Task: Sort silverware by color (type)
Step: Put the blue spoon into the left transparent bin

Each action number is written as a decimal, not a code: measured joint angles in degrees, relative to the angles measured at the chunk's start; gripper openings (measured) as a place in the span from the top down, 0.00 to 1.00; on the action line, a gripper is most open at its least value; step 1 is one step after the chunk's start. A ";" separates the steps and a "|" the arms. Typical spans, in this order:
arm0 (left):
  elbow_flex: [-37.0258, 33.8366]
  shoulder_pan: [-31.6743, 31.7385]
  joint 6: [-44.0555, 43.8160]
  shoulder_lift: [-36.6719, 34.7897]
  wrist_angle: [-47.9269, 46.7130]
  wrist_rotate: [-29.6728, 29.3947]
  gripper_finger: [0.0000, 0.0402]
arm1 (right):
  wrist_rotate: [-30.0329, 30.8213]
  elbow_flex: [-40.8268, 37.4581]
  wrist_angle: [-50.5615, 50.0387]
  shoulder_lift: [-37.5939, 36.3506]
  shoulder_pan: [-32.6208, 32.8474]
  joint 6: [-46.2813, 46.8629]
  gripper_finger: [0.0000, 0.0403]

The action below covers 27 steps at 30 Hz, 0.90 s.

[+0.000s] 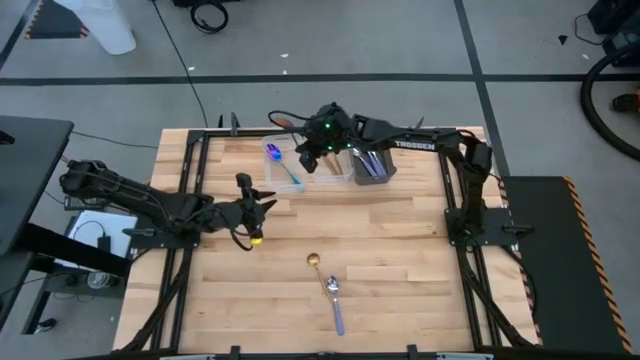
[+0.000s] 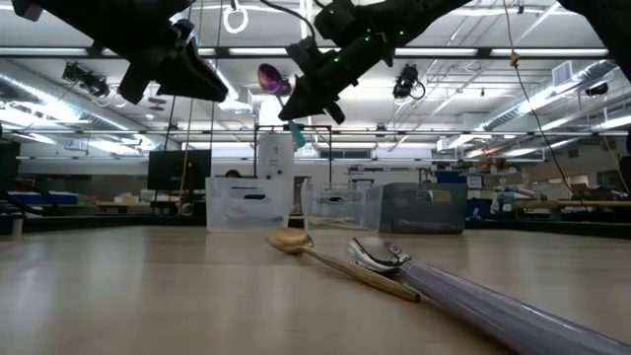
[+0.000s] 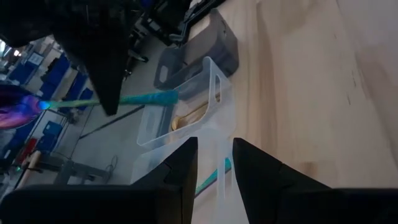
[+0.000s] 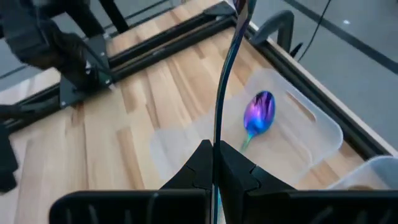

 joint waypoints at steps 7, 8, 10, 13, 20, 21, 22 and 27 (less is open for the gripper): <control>0.04 1.01 -6.04 0.02 0.22 -0.21 0.73 | -0.12 -0.02 2.74 1.95 0.04 1.51 0.96; 0.04 1.20 -7.10 0.02 0.01 -0.25 0.73 | 0.24 0.03 3.67 2.16 0.09 1.49 0.96; 0.04 1.36 -8.07 0.02 0.04 -0.36 0.73 | 0.74 0.09 4.65 2.39 0.20 1.65 0.96; 0.04 1.44 -8.83 0.02 -0.11 -0.38 0.73 | 0.19 0.07 7.70 3.49 0.41 1.97 0.96; 0.07 1.44 -10.76 0.02 -1.31 -0.73 0.73 | -1.79 0.09 11.76 7.11 0.55 1.97 0.96; 0.07 1.44 -11.48 0.02 -1.51 -0.75 0.73 | -1.83 0.09 11.97 7.89 0.47 1.97 0.96; 0.07 1.44 -11.63 0.02 -1.63 -0.75 0.73 | -1.98 0.09 12.21 8.57 0.36 1.97 0.96; 0.07 1.44 -12.58 0.02 -2.47 -0.80 0.73 | -2.34 0.26 14.25 11.71 -0.07 2.12 0.96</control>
